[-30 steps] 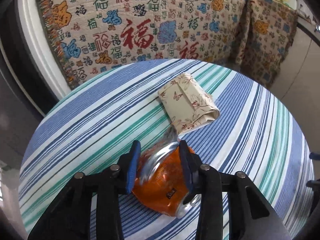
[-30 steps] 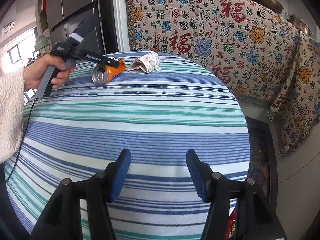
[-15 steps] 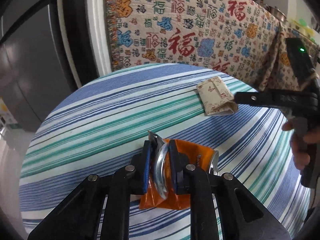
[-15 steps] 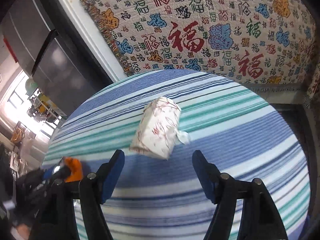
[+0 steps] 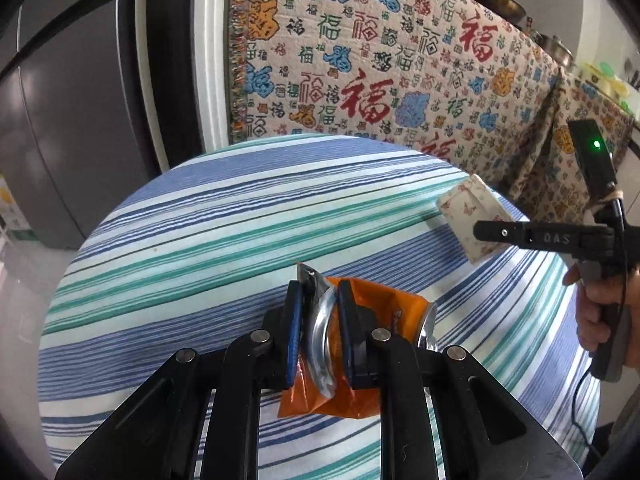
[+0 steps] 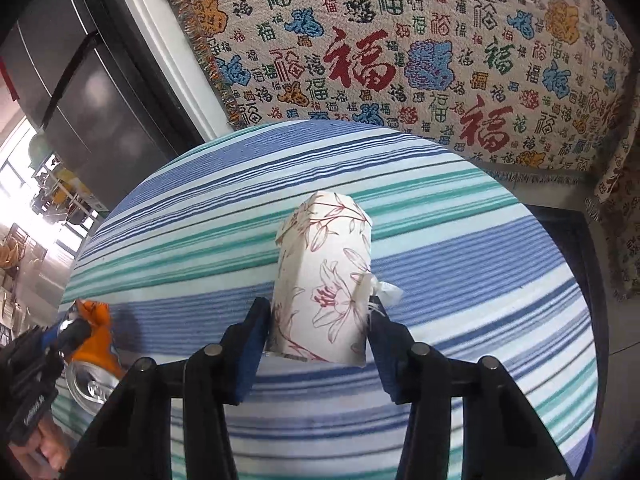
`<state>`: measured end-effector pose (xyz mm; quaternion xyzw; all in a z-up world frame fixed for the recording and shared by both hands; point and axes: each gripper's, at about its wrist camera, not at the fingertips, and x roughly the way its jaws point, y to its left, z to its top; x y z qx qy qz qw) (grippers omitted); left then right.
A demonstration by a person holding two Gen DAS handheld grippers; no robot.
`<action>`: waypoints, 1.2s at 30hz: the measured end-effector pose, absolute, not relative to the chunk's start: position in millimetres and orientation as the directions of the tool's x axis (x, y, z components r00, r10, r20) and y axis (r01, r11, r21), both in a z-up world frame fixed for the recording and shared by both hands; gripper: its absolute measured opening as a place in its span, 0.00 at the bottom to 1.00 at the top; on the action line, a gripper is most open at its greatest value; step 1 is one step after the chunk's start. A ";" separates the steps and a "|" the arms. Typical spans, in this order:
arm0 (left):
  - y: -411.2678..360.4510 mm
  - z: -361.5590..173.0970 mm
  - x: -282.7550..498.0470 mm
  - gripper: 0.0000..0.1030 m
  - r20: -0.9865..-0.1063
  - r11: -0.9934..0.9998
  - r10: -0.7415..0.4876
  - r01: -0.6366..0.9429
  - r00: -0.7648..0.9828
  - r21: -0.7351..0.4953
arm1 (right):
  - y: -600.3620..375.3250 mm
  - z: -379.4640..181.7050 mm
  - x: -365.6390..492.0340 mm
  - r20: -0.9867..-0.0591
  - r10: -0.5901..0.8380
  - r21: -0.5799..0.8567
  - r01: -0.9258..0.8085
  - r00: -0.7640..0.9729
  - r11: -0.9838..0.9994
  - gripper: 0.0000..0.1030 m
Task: Collect trash
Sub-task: 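Carry the orange can and paper box over the blue wastebasket with both tools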
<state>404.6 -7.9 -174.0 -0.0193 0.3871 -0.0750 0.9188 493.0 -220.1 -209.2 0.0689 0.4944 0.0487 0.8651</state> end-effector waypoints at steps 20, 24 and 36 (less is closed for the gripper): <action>-140.1 -144.7 320.7 0.15 -0.707 0.947 -0.281 0.306 0.649 -0.096 | -319.3 -155.2 300.5 -0.837 0.127 0.134 -0.025 0.532 0.991 0.48; -167.6 -138.8 306.7 0.15 -0.705 0.933 -0.308 0.347 0.639 -0.093 | -335.3 -149.5 273.0 -0.833 0.104 0.123 -0.003 0.544 0.992 0.48; -234.1 -132.7 283.9 0.15 -0.709 0.896 -0.367 0.434 0.602 -0.094 | -387.0 -137.9 211.5 -0.818 0.047 0.123 0.095 0.574 0.988 0.48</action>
